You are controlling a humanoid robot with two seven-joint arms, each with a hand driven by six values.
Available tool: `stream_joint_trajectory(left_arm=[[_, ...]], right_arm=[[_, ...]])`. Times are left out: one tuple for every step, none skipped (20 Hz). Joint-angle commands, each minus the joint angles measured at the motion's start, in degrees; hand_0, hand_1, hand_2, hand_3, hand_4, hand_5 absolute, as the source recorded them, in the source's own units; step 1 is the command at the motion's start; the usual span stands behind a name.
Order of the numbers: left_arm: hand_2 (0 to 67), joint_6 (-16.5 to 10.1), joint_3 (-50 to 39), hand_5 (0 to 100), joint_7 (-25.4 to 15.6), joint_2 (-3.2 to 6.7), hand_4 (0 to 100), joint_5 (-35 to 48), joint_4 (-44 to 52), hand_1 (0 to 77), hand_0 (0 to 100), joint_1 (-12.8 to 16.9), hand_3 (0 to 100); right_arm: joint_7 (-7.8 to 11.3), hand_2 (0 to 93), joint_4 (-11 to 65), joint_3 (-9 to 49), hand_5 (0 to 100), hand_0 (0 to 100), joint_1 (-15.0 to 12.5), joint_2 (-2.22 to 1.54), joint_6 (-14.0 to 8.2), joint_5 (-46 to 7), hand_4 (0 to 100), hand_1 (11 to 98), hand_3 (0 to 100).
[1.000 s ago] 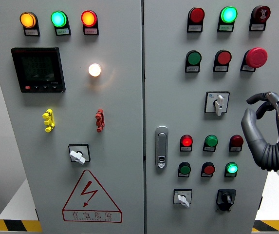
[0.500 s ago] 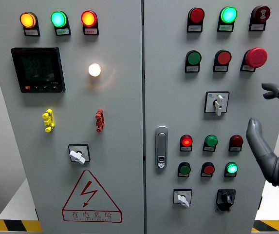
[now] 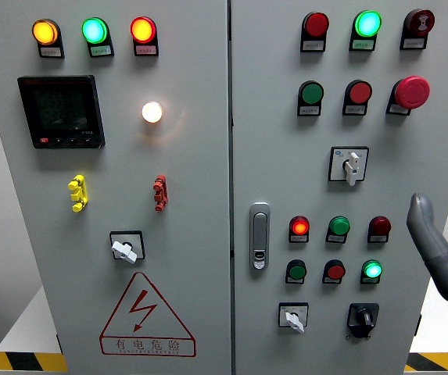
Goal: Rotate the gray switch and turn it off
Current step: 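Open the right hand and pull it back away from the switch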
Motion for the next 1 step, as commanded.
stream_joint_trajectory(left_arm=[[13.1,0.0,0.0,12,-0.04,0.0,10,0.0,0.0,0.0,0,0.0,18]], right_arm=[[0.06,13.0,0.0,-0.05,15,64,-0.03,0.0,-0.88,-0.05,11,41.4,16]])
